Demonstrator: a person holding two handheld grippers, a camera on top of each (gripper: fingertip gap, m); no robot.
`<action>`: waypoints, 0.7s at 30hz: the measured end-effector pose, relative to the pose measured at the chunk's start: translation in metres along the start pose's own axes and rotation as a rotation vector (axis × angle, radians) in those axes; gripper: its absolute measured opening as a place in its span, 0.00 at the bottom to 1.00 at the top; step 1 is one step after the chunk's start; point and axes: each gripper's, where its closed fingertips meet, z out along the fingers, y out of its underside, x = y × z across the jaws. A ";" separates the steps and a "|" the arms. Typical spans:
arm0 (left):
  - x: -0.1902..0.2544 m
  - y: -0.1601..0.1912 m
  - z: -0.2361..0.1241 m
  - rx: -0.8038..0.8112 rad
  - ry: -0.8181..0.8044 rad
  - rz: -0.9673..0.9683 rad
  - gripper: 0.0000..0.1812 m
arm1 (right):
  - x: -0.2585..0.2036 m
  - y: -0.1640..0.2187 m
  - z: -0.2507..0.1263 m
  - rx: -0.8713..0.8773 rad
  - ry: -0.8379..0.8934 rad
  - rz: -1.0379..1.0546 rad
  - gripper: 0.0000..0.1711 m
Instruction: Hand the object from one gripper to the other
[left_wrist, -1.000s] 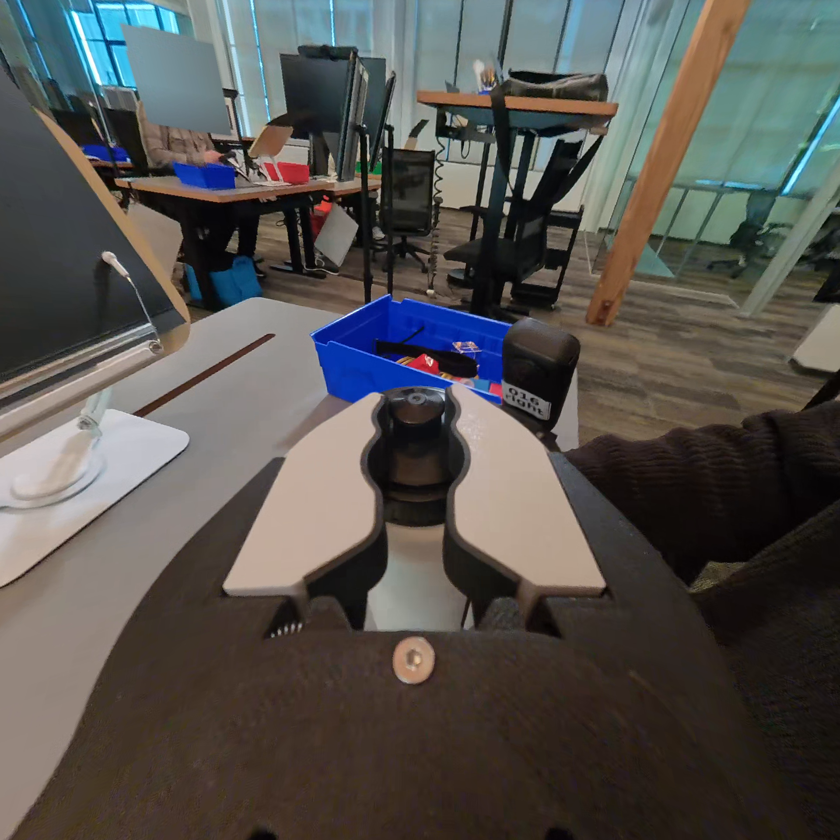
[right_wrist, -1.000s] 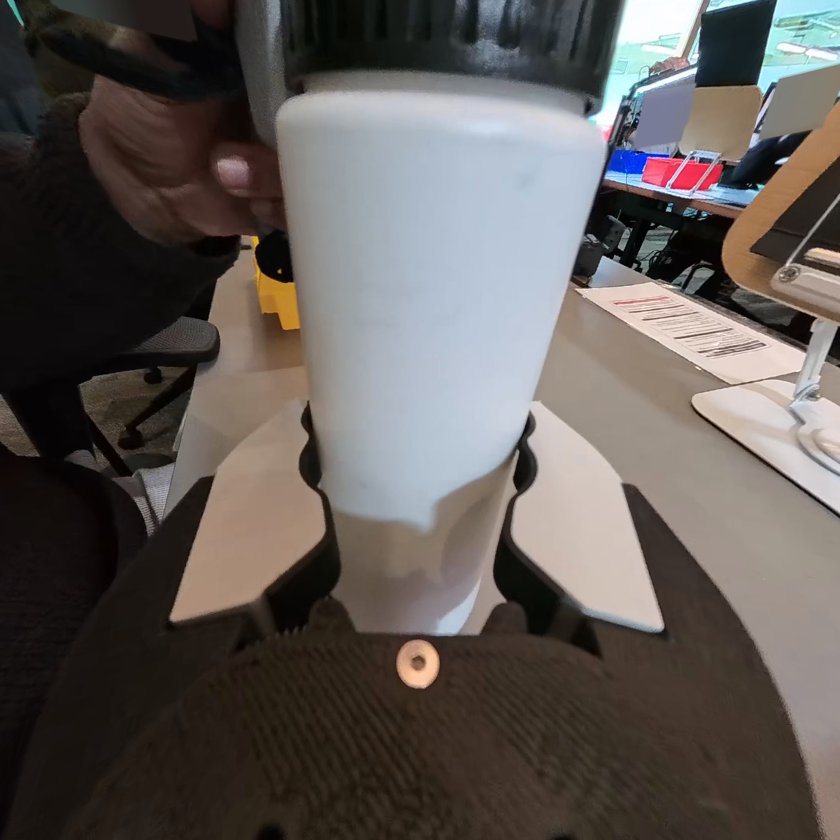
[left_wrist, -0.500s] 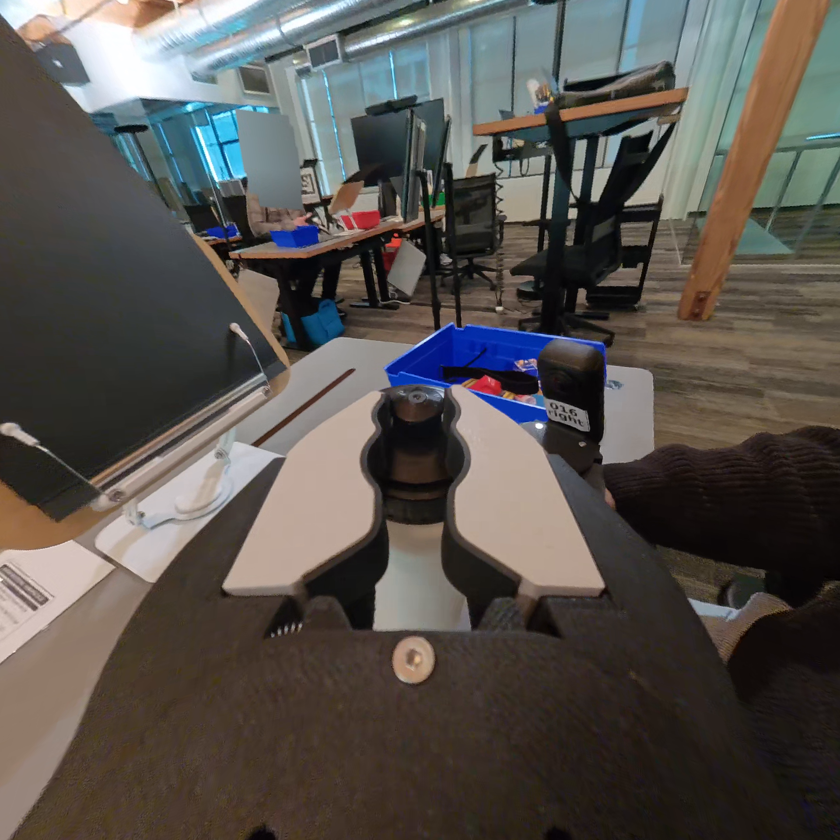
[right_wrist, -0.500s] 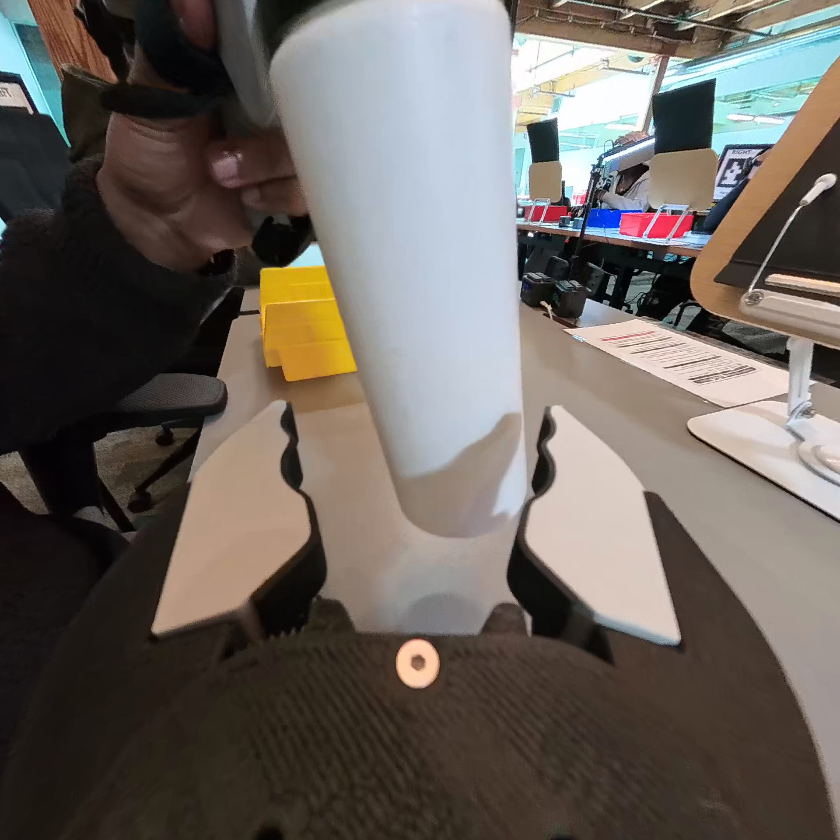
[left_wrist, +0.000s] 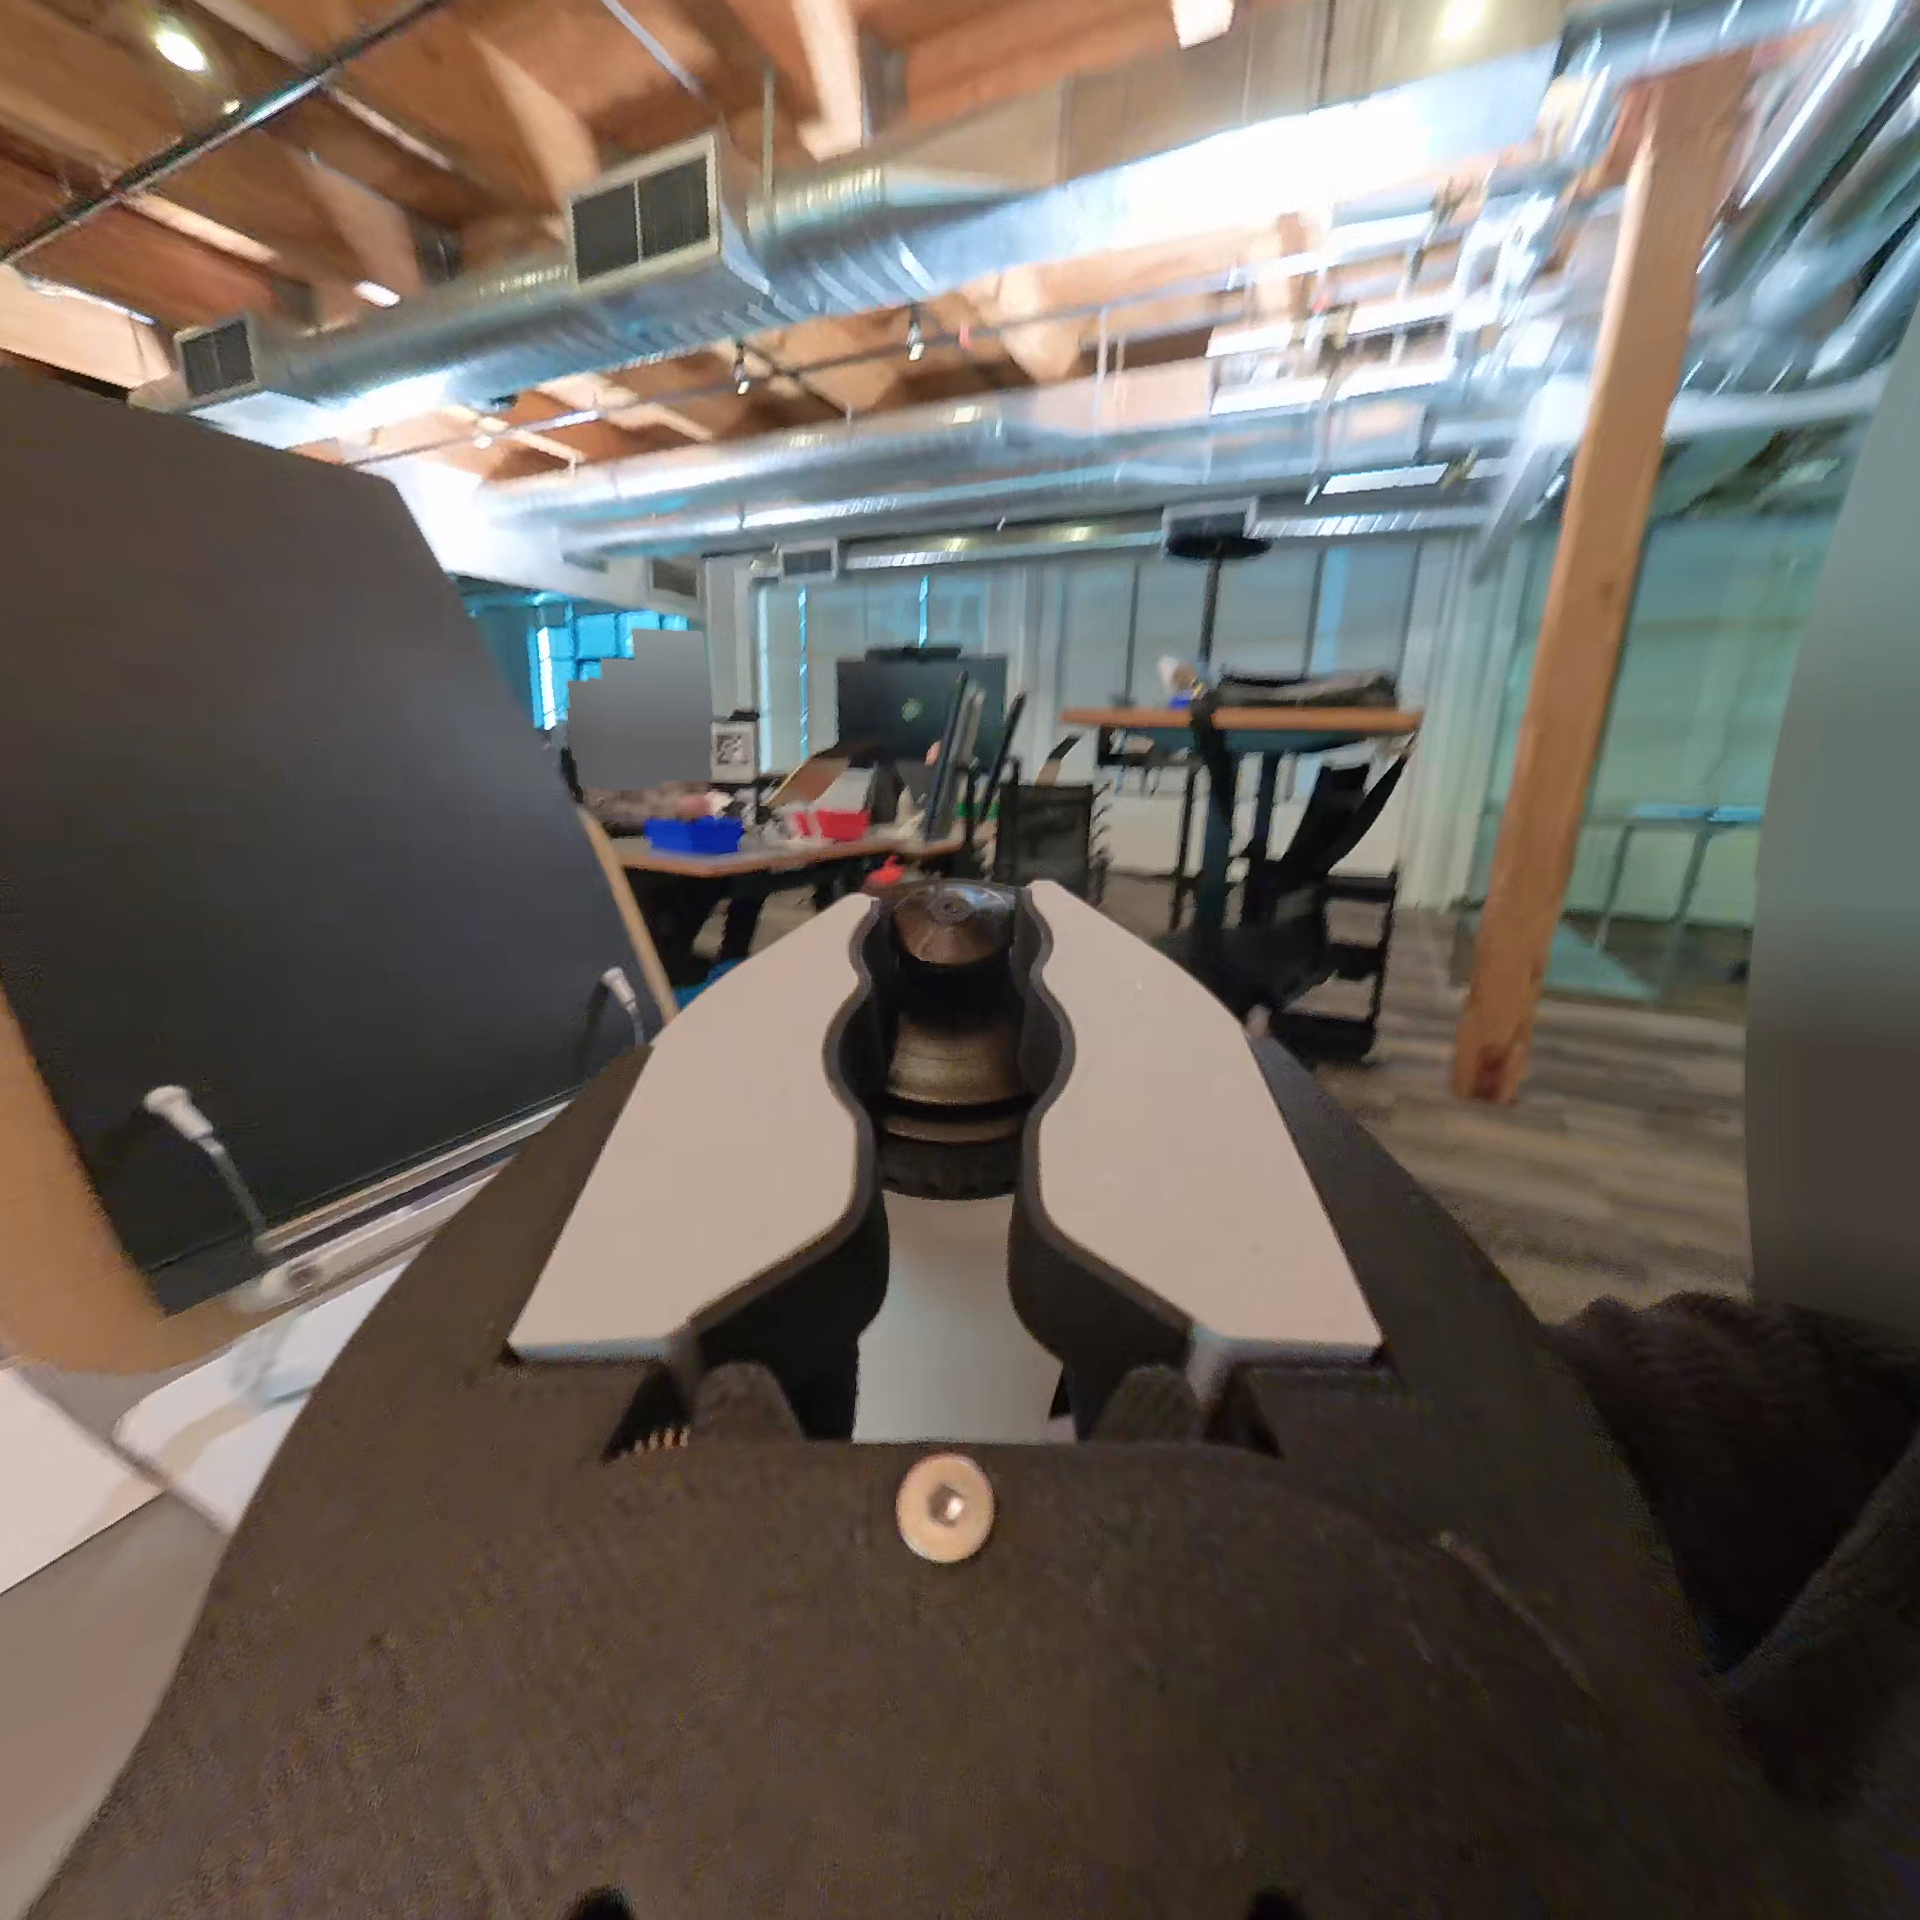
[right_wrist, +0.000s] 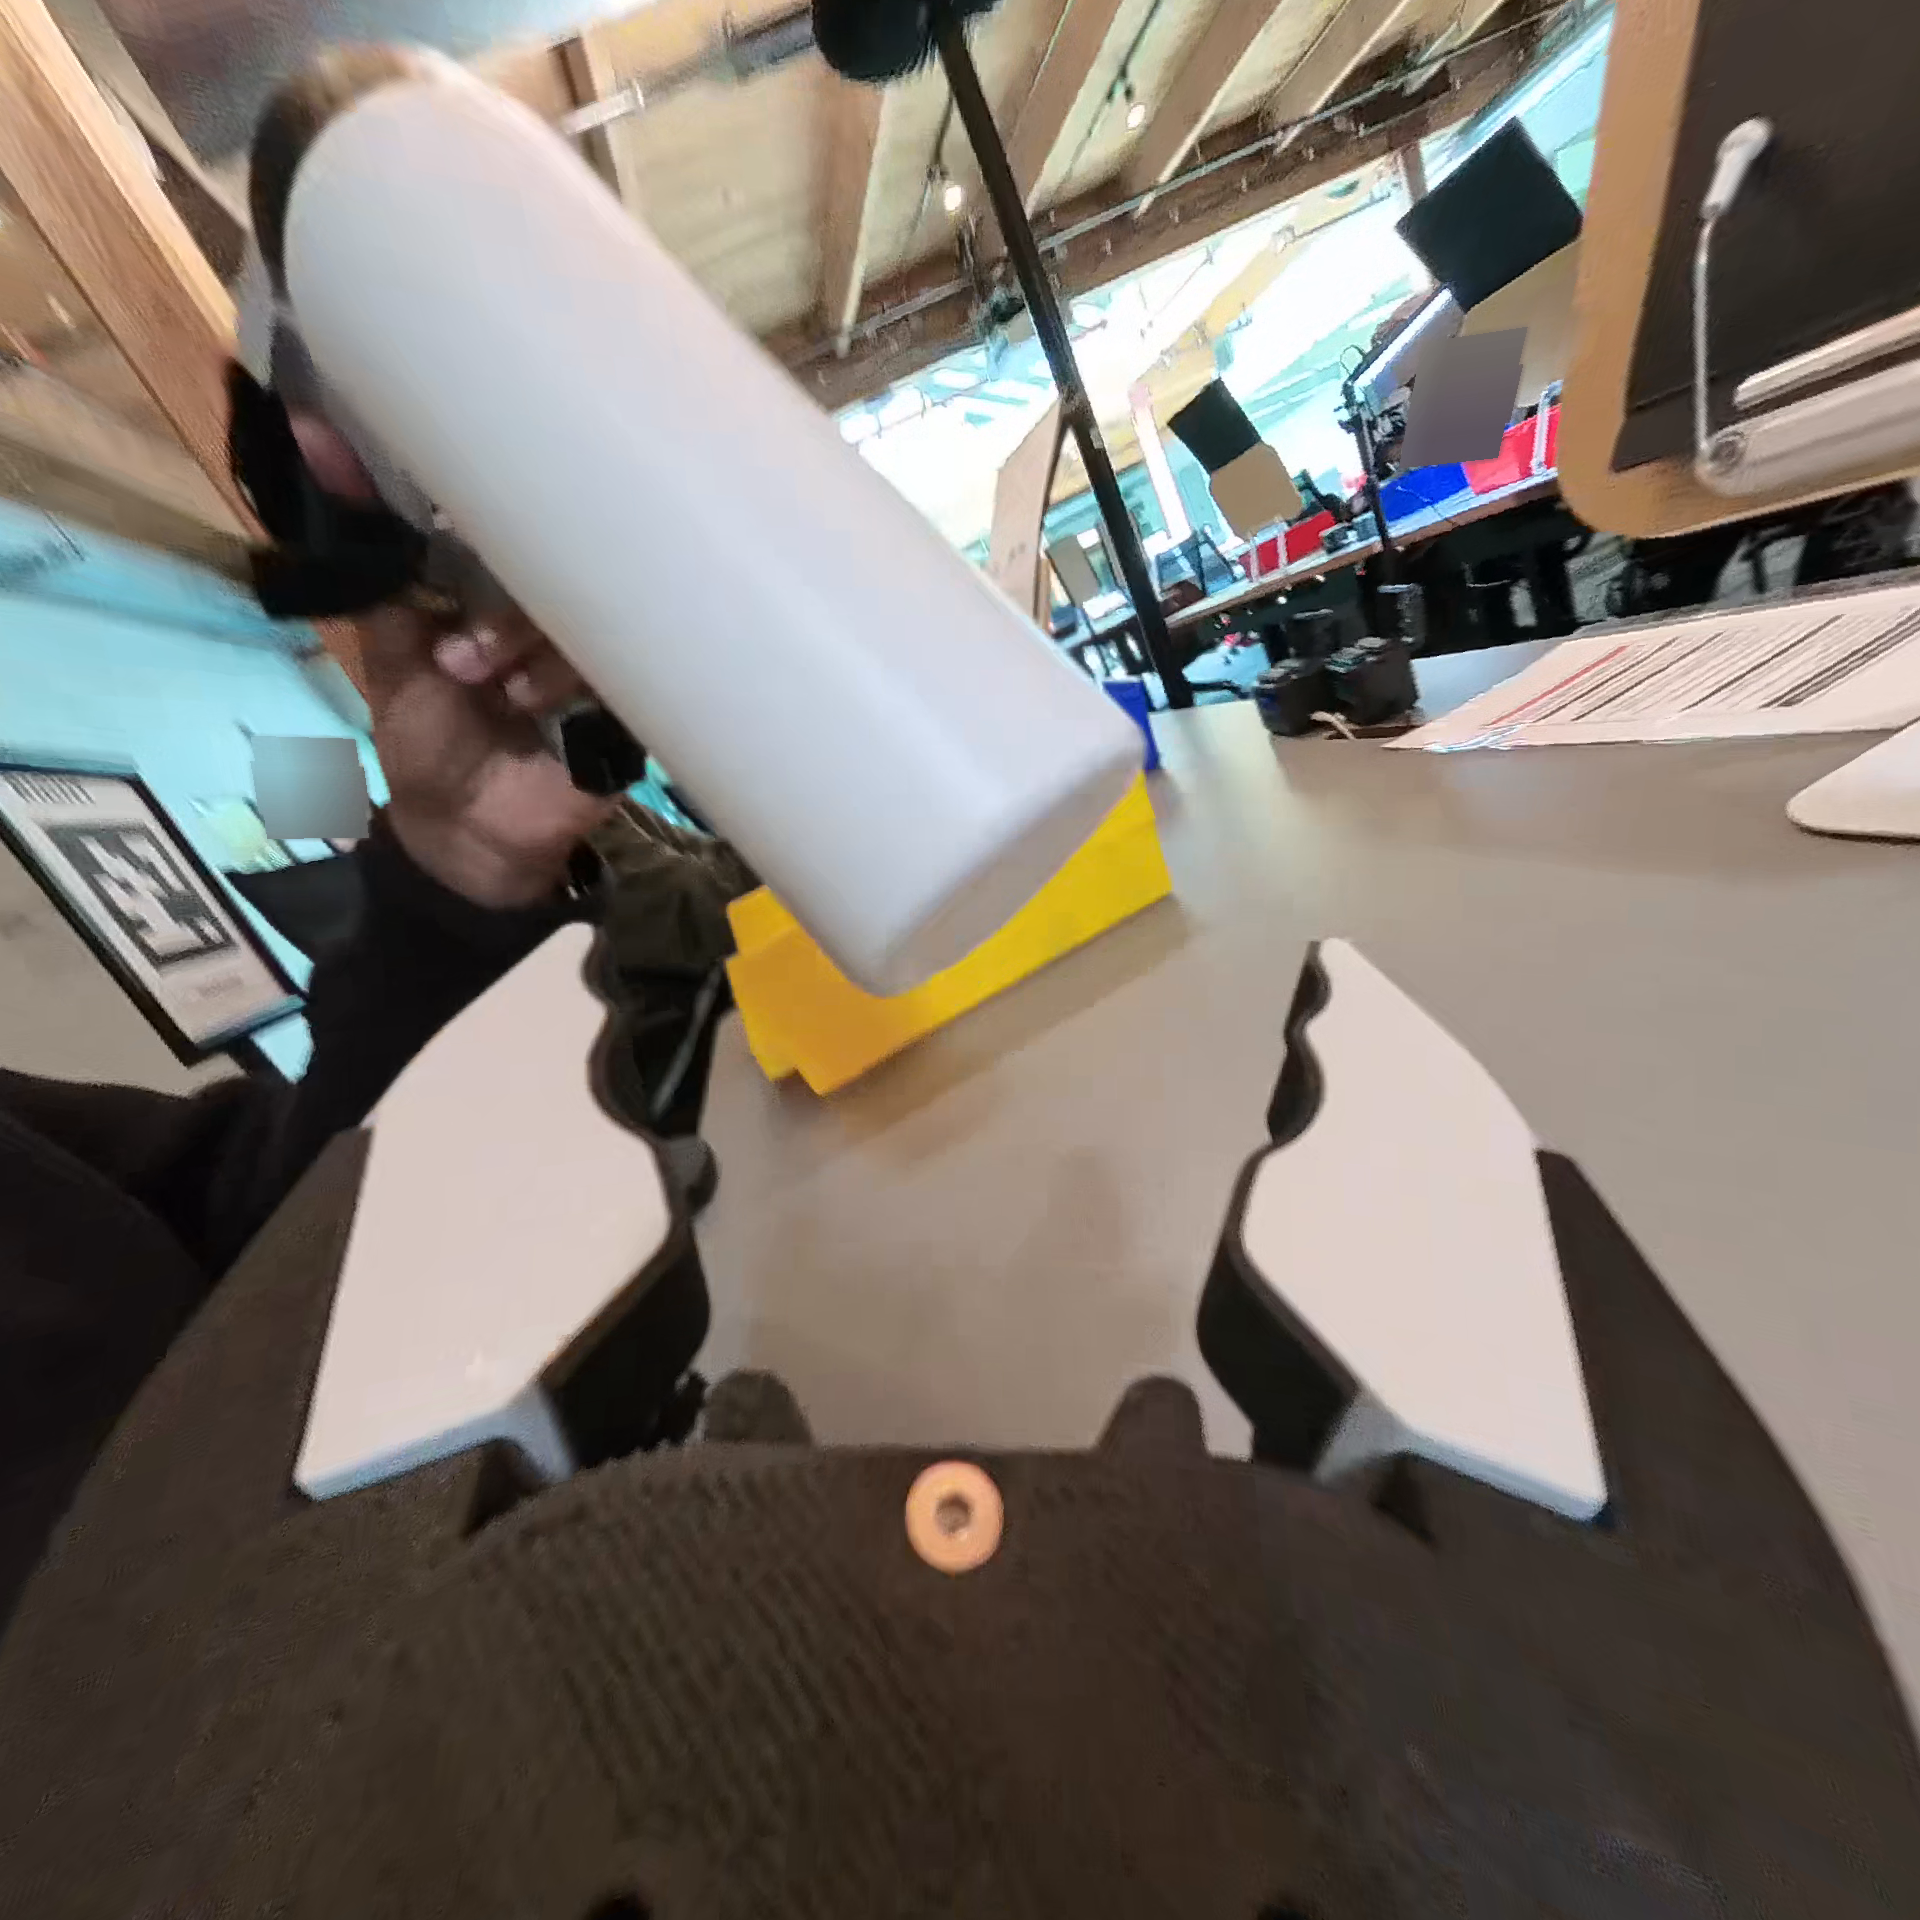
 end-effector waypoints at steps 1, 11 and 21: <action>0.000 -0.005 -0.003 0.041 0.022 -0.043 0.13 | 0.000 -0.003 -0.001 0.024 -0.015 0.033 0.72; -0.020 -0.009 -0.015 0.256 0.111 -0.397 0.13 | -0.058 -0.035 -0.001 0.213 -0.281 0.111 0.73; -0.024 0.023 -0.004 0.253 0.123 -0.509 0.13 | -0.050 -0.046 -0.009 0.225 -0.225 0.140 0.62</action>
